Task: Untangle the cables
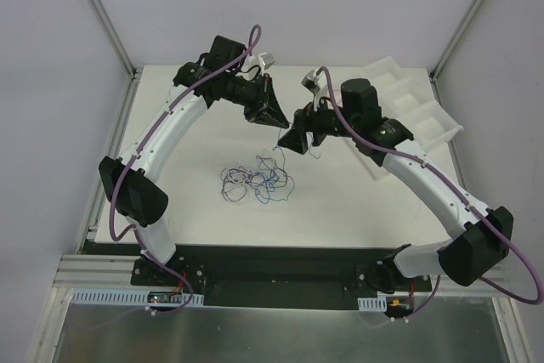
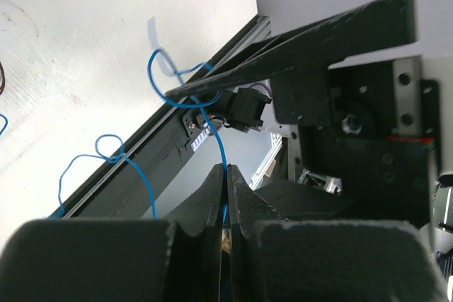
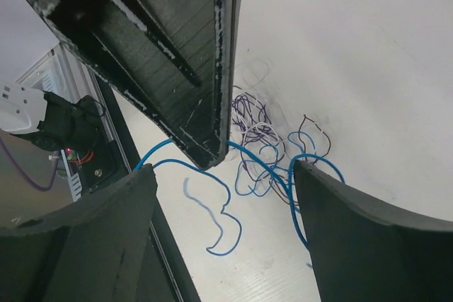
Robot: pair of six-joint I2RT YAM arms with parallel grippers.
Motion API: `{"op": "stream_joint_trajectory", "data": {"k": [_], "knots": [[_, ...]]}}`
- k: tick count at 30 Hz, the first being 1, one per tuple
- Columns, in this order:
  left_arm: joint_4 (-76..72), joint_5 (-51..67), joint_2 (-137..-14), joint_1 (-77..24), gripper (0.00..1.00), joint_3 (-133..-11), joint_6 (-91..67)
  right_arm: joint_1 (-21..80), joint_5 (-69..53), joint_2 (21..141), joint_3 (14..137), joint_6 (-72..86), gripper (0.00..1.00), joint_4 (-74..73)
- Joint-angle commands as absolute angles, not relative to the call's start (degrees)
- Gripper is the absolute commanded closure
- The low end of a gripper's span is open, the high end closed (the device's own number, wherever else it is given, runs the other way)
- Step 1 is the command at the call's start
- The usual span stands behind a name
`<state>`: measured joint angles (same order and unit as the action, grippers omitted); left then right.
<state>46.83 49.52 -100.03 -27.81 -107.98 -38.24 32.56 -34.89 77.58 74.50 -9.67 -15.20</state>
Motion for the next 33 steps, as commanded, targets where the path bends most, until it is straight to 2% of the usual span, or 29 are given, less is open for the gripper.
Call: {"op": "stream_joint_trajectory", "data": {"k": [1,4,8,11,13,15,16,17,18,20,27,33], "knots": [[48.52,50.98,-100.81,-28.30,1.00,-111.09,-39.64,34.36,-30.32,75.33,71.55,-8.44,0.21,-10.21],[48.60,50.27,-101.07,-28.21,1.00,-111.35,-39.64,34.63,-28.48,74.27,69.53,-6.16,0.25,-8.53],[49.56,51.15,-103.00,-28.21,1.00,-114.68,-39.73,34.72,-26.29,75.14,70.22,-3.26,0.41,-9.75],[50.62,51.42,-104.24,-28.21,1.00,-116.72,-38.94,34.63,-23.74,76.37,71.98,-3.25,0.64,-11.77],[51.15,51.50,-104.15,-28.21,1.00,-116.11,-38.59,34.63,-22.42,76.73,72.42,-3.43,0.85,-12.04],[52.55,50.20,-103.10,-28.21,1.00,-115.23,-38.41,34.54,-22.50,76.99,72.86,-3.25,0.98,-12.74],[52.73,48.79,-101.96,-28.21,0.88,-114.01,-38.15,34.63,-22.59,76.73,73.21,-3.08,1.00,-13.61],[52.82,47.30,-100.56,-28.21,0.82,-112.78,-37.36,34.37,-22.94,76.47,73.13,-2.73,1.00,-14.32],[53.08,44.94,-99.24,-28.21,0.68,-111.72,-36.14,34.37,-23.37,75.77,72.69,-2.20,1.00,-14.76],[53.61,39.67,-96.43,-28.13,0.52,-109.43,-34.11,33.84,-24.08,73.92,70.76,-1.06,1.00,-14.77],[54.58,29.37,-91.58,-27.86,0.23,-108.37,-31.47,28.75,-23.55,70.31,68.64,4.13,1.00,-14.42],[55.46,21.29,-87.81,-27.33,0.20,-105.57,-29.45,20.05,-16.37,71.27,75.31,6.23,1.00,-21.07]]}}
